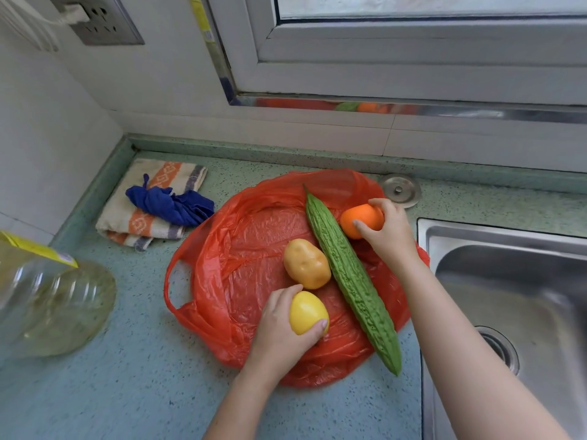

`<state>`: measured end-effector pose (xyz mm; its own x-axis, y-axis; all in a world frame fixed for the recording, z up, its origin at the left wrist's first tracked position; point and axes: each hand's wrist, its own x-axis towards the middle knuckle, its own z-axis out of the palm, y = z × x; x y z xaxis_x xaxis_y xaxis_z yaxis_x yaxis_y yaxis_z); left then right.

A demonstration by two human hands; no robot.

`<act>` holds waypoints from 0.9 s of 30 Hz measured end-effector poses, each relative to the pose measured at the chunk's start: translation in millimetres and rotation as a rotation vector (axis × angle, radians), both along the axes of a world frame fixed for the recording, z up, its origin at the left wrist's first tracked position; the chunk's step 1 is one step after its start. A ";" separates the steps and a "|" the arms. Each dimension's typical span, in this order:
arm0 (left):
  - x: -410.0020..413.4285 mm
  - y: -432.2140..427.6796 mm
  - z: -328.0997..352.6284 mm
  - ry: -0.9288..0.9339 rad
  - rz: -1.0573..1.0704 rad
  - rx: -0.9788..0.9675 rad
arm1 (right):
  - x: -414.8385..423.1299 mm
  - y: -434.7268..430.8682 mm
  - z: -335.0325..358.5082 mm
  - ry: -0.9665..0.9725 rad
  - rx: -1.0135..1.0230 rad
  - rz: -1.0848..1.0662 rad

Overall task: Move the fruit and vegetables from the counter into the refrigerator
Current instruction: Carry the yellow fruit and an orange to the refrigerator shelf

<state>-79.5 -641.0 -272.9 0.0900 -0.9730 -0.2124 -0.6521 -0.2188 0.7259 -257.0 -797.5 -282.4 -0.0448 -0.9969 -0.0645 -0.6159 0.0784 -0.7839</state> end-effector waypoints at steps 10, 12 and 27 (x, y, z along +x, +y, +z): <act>-1.0 -2.5 0.6 0.041 0.059 0.050 | -0.1 -2.0 -7.5 -0.109 0.082 -0.009; -1.8 -2.9 1.5 0.045 0.075 0.047 | 0.3 1.0 -6.0 -0.124 0.076 -0.019; 9.9 8.6 47.1 0.140 0.046 -0.117 | -4.4 82.1 62.7 -0.174 -0.211 -0.051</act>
